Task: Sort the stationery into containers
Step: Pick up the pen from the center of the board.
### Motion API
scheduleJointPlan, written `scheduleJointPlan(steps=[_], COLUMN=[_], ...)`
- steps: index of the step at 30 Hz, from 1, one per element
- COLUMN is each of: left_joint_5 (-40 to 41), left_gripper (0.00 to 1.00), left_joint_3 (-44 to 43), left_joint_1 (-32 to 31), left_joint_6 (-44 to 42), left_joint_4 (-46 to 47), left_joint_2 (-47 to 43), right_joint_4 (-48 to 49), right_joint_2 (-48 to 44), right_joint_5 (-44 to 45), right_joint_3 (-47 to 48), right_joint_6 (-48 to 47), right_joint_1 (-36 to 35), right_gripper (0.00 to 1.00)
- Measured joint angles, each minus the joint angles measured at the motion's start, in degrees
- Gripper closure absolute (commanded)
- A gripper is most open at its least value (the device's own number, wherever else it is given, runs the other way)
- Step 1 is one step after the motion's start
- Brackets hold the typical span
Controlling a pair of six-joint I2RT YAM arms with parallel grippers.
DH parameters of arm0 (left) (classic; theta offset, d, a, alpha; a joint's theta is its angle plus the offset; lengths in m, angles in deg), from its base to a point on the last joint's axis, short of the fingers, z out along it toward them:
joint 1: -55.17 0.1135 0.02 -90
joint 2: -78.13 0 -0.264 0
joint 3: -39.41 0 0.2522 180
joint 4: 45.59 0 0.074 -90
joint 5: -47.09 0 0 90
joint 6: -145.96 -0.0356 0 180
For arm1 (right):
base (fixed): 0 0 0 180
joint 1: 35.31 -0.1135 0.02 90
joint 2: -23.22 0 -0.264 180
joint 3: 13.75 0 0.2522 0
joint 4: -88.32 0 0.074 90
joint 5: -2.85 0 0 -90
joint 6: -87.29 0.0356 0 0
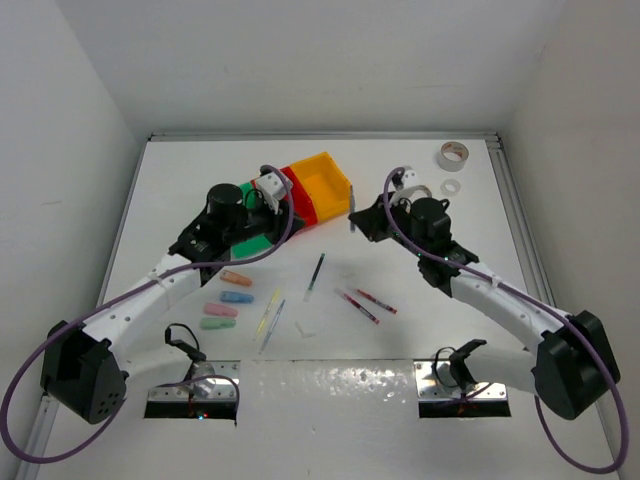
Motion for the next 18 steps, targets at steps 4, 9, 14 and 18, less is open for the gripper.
scheduleJointPlan(steps=[4, 9, 14, 18], left_joint_5=[-2.64, -7.02, -13.11, -17.03], left_gripper=[0.67, 0.64, 0.61, 0.55], left_joint_3=[0.0, 0.85, 2.78, 3.06], left_joint_1=[1.18, 3.26, 3.32, 3.63], left_joint_6=[5.27, 11.02, 12.26, 12.24], left_joint_4=[6.56, 16.5, 21.92, 25.03], left_joint_2=[0.0, 0.0, 0.17, 1.01], right_joint_4=[6.58, 12.92, 18.43, 20.81], right_joint_2=[1.46, 1.79, 1.84, 2.12], right_joint_5=[-4.57, -7.08, -7.21, -6.97], right_joint_3=[0.98, 0.85, 0.72, 0.46], right_joint_6=[-3.48, -7.08, -8.52, -9.14], right_joint_1=[-4.92, -8.74, -10.64, -11.32], right_gripper=[1.0, 1.0, 1.0, 1.0])
